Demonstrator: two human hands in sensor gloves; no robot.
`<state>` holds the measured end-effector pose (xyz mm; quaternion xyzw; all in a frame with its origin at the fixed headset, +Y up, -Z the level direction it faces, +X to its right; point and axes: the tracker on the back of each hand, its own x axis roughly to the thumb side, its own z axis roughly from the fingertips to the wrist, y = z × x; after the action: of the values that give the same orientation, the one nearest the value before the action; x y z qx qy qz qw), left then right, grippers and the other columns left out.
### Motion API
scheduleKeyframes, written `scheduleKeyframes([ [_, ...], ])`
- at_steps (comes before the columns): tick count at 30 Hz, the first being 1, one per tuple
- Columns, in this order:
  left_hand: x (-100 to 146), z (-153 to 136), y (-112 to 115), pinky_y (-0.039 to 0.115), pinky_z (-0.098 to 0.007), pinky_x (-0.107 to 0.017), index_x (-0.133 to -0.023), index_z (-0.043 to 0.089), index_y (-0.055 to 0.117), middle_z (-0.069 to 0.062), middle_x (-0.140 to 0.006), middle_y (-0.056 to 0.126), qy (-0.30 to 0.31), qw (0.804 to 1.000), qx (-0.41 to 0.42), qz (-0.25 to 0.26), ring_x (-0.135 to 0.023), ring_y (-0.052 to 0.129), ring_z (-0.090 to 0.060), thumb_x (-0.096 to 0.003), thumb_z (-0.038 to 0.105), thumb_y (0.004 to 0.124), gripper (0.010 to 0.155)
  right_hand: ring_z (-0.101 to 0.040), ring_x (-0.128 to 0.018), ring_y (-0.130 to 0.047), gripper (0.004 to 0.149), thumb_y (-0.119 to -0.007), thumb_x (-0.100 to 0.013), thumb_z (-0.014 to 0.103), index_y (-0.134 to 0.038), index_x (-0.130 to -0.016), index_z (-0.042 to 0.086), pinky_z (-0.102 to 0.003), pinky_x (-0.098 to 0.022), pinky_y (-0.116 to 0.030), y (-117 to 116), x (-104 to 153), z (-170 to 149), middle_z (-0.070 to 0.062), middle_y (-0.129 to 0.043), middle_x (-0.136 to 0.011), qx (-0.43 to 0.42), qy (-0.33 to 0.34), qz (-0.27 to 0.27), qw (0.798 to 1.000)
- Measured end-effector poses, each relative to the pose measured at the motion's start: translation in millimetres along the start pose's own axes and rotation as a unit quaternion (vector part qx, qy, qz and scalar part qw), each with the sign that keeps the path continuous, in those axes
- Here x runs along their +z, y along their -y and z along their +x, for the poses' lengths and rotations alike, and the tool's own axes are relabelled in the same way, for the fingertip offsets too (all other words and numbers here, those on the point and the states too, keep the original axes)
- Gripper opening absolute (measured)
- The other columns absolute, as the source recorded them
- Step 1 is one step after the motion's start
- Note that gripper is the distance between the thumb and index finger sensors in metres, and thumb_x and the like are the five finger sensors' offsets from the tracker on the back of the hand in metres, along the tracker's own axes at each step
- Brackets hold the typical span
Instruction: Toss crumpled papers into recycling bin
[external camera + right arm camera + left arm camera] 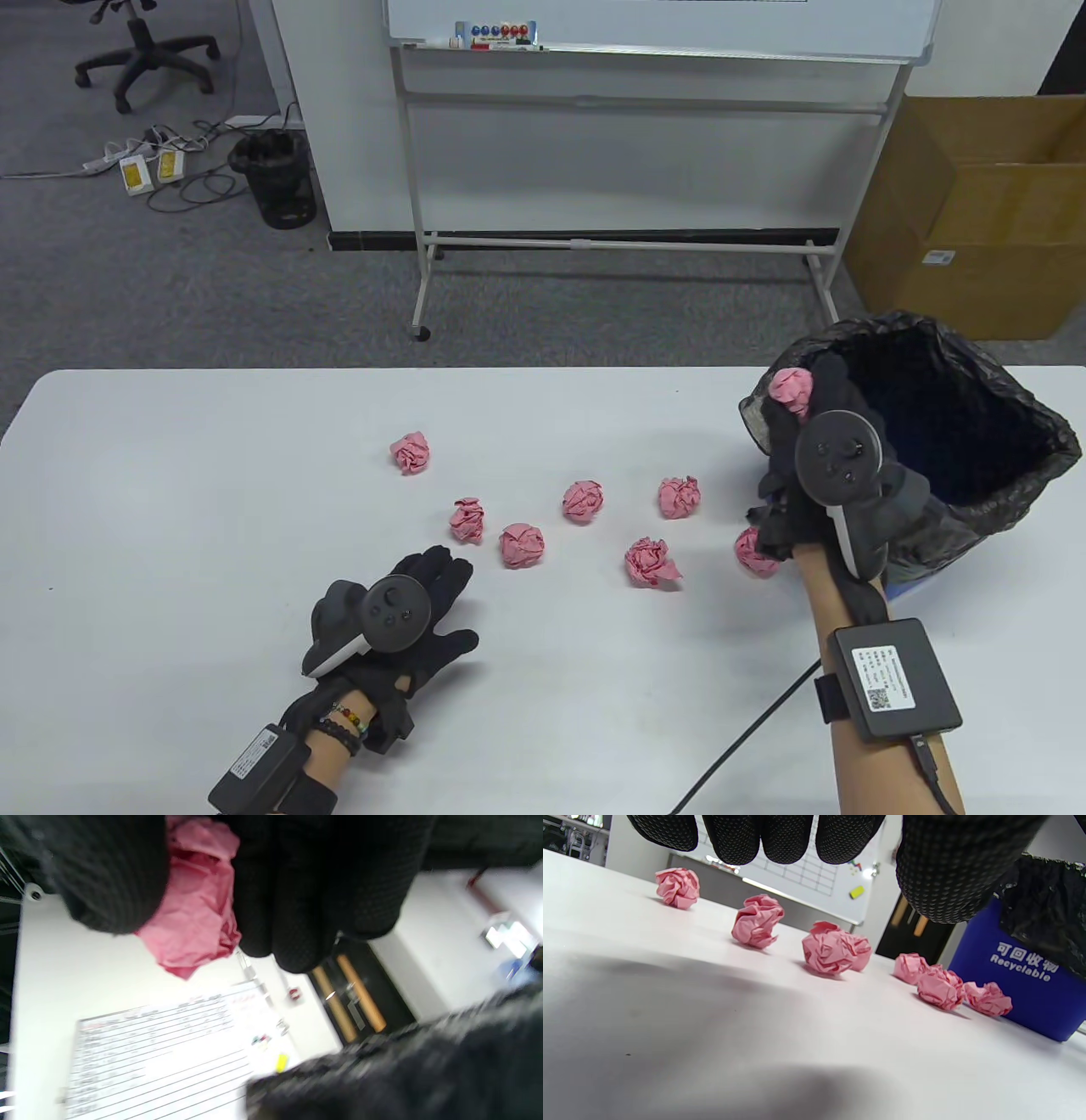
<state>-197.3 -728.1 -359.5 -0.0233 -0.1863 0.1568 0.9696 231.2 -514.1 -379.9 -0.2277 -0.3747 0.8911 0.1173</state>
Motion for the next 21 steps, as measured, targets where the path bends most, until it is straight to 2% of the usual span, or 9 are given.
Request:
scheduleKeyframes([
  [5, 0, 1, 0, 0.053, -0.065, -0.075, -0.11, 0.022, 0.051, -0.014, -0.121, 0.046, 0.002, 1.0, -0.001, 0.001, -0.11, 0.052, -0.044, -0.042, 0.054, 0.084, 0.082, -0.026, -0.077, -0.1, 0.074, -0.085, -0.032, 0.054, -0.07, -0.098, 0.025, -0.041, -0.055, -0.084, -6, -21, -34, -0.001, -0.092, -0.09, 0.059, -0.07, -0.015, 0.996],
  [6, 0, 1, 0, 0.053, -0.064, -0.075, -0.11, 0.022, 0.051, -0.014, -0.121, 0.046, 0.002, 1.0, 0.001, 0.001, -0.11, 0.052, -0.044, -0.0421, 0.054, 0.084, 0.082, -0.028, -0.082, -0.096, 0.076, -0.085, -0.032, 0.054, -0.067, -0.1, 0.024, -0.043, -0.057, -0.081, -11, -24, -42, -0.003, -0.09, -0.093, 0.056, -0.092, -0.004, 0.994],
  [8, 0, 1, 0, 0.053, -0.065, -0.075, -0.11, 0.022, 0.051, -0.014, -0.121, 0.046, 0.002, 1.0, 0.0, 0.001, -0.111, 0.051, -0.044, -0.0421, 0.054, 0.084, 0.082, -0.036, -0.1, -0.075, 0.095, -0.084, -0.031, 0.058, -0.043, -0.108, 0.021, -0.051, -0.068, -0.069, -20, -27, -51, -0.01, -0.068, -0.109, 0.093, -0.125, 0.044, 0.987],
  [9, 0, 2, 0, 0.053, -0.065, -0.075, -0.11, 0.022, 0.051, -0.014, -0.121, 0.045, 0.002, 1.0, -0.001, 0.0, -0.111, 0.051, -0.044, -0.0422, 0.054, 0.084, 0.082, -0.039, -0.104, -0.067, 0.102, -0.083, -0.03, 0.062, -0.034, -0.109, 0.019, -0.052, -0.072, -0.064, -21, -28, -52, -0.012, -0.059, -0.113, 0.116, -0.132, 0.059, 0.983],
  [10, 0, 2, 0, 0.053, -0.065, -0.075, -0.11, 0.022, 0.051, -0.014, -0.121, 0.045, 0.002, 1.0, -0.002, -0.001, -0.111, 0.051, -0.044, -0.0422, 0.054, 0.083, 0.082, -0.037, -0.107, -0.063, 0.103, -0.081, -0.031, 0.064, -0.03, -0.109, 0.019, -0.052, -0.074, -0.062, -22, -28, -54, -0.011, -0.054, -0.115, 0.142, -0.131, 0.067, 0.979],
  [12, -1, 1, 1, 0.053, -0.065, -0.075, -0.11, 0.022, 0.051, -0.014, -0.121, 0.045, 0.0, 1.0, -0.002, -0.002, -0.111, 0.051, -0.044, -0.0422, 0.054, 0.083, 0.082, -0.038, -0.11, -0.056, 0.102, -0.081, -0.03, 0.064, -0.031, -0.109, 0.022, -0.054, -0.076, -0.056, -22, -26, -54, -0.009, -0.05, -0.117, 0.137, -0.119, 0.065, 0.981],
  [18, -1, -1, 0, 0.051, -0.066, -0.075, -0.11, 0.023, 0.051, -0.014, -0.122, 0.044, -0.004, 1.0, -0.005, -0.001, -0.111, 0.049, -0.044, -0.0422, 0.055, 0.083, 0.082, -0.036, -0.111, -0.055, 0.097, -0.079, -0.031, 0.065, -0.036, -0.11, 0.027, -0.055, -0.076, -0.056, -13, -9, -28, -0.006, -0.052, -0.117, 0.114, -0.051, 0.086, 0.988],
  [21, -1, -1, 0, 0.049, -0.067, -0.075, -0.11, 0.023, 0.05, -0.014, -0.122, 0.043, -0.003, 1.0, -0.006, 0.001, -0.111, 0.047, -0.045, -0.0423, 0.055, 0.082, 0.082, -0.036, -0.112, -0.054, 0.097, -0.078, -0.032, 0.065, -0.035, -0.11, 0.027, -0.055, -0.076, -0.055, -10, 8, -9, -0.005, -0.05, -0.118, 0.11, -0.006, 0.115, 0.987],
])
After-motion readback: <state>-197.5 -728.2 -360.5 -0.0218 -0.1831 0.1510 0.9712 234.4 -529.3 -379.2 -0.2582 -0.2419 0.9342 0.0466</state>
